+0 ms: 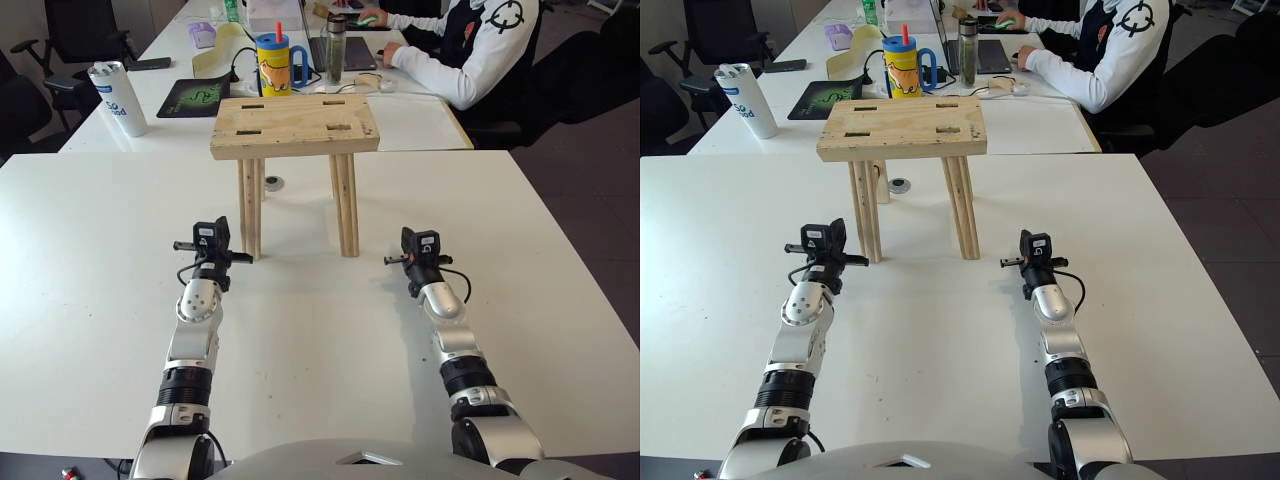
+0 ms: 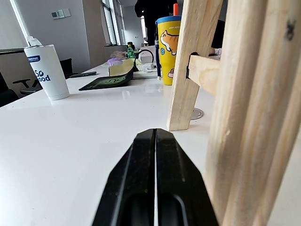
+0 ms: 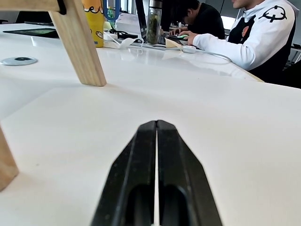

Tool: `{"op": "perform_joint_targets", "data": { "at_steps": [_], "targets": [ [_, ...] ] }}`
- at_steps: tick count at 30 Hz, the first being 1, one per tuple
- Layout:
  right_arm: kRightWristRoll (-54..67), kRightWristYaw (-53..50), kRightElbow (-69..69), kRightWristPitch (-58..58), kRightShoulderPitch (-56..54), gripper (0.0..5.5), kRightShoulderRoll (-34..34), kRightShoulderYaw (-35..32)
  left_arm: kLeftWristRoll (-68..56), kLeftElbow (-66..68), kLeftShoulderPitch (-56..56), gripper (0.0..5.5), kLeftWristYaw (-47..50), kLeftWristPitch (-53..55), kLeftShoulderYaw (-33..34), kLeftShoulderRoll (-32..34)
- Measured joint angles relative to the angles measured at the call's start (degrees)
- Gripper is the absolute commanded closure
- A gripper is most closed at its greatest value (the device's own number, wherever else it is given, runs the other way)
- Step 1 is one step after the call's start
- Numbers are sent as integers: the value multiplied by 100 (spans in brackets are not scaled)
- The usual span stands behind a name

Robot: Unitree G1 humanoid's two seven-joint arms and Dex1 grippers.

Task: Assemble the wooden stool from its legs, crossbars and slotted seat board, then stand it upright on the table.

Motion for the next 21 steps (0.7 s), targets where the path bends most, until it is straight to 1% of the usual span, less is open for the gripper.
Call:
{"op": "perform_joint_targets", "data": {
  "at_steps": [14,21],
  "targets": [
    [7,-113,501,-199,-431,547,130,-36,64,522,-418,550,-73,-272,-130,-9],
    [17,-86,729,-216,-627,547,129,-69,164,704,-547,550,157,-515,-131,-24]
  ]
}}
